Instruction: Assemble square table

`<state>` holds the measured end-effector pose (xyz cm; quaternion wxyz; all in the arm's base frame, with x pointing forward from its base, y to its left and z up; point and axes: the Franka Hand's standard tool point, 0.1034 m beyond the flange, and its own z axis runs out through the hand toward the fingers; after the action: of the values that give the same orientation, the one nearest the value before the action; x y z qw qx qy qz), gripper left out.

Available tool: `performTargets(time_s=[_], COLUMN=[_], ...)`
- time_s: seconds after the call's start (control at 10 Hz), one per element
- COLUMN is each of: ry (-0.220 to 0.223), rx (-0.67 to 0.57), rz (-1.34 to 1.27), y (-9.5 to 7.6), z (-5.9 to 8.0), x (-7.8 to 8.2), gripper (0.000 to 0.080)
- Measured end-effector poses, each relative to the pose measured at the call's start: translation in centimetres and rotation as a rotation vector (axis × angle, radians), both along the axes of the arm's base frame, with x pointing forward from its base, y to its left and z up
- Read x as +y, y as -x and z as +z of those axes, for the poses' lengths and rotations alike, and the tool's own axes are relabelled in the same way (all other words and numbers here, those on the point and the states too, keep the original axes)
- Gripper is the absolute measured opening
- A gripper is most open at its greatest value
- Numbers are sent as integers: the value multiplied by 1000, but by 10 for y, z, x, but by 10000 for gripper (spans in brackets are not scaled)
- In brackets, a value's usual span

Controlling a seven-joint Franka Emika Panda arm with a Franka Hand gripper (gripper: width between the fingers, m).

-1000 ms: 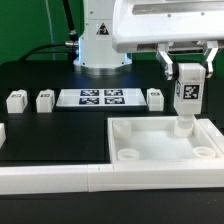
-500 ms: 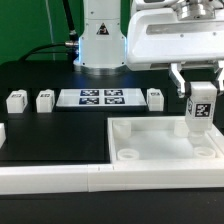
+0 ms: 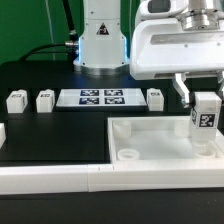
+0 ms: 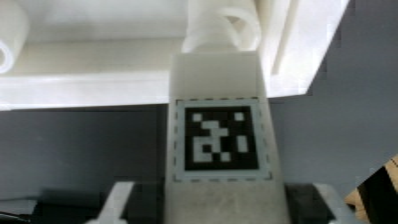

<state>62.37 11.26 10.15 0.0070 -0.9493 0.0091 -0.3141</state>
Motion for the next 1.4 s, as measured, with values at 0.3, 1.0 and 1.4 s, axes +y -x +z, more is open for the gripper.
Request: performTargets(time_s=[0.3, 1.0, 1.4], ry=[-1, 6, 9], rx=[8, -1, 6], rz=[3, 1, 5], y=[2, 3, 4], z=[-7, -15, -17], x=[8, 9, 9], gripper=[290, 290, 597])
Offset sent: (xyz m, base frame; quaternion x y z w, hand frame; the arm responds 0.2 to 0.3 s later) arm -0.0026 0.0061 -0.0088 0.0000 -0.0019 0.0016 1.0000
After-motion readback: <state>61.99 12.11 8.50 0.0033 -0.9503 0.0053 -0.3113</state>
